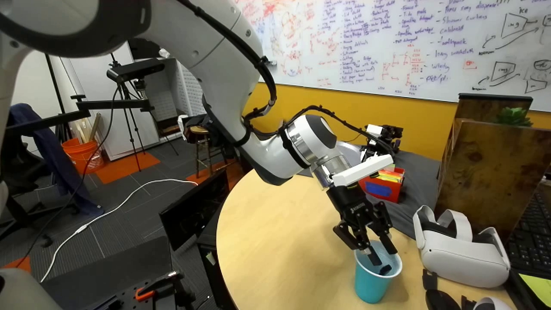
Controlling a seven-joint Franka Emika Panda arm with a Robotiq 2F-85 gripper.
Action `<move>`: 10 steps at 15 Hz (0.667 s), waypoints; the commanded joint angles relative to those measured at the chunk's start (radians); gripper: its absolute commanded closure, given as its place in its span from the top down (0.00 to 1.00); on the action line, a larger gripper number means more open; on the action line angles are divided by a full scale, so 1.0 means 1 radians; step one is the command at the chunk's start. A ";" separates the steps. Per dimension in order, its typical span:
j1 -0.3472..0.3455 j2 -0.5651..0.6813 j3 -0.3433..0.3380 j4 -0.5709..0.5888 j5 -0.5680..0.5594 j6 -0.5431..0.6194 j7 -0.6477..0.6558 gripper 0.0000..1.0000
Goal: Put the sharpie in the cup
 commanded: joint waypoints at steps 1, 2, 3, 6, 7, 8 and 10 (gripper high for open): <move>-0.002 0.006 0.003 0.020 -0.014 0.018 0.027 0.80; -0.002 0.002 0.004 0.020 -0.013 0.019 0.029 0.88; -0.001 -0.003 0.004 0.019 -0.013 0.020 0.031 0.95; 0.001 -0.018 0.007 0.020 -0.012 0.021 0.037 1.00; 0.002 -0.024 0.008 0.020 -0.012 0.020 0.040 1.00; 0.003 -0.032 0.010 0.018 -0.011 0.022 0.042 1.00; 0.006 -0.049 0.013 0.016 -0.011 0.023 0.058 1.00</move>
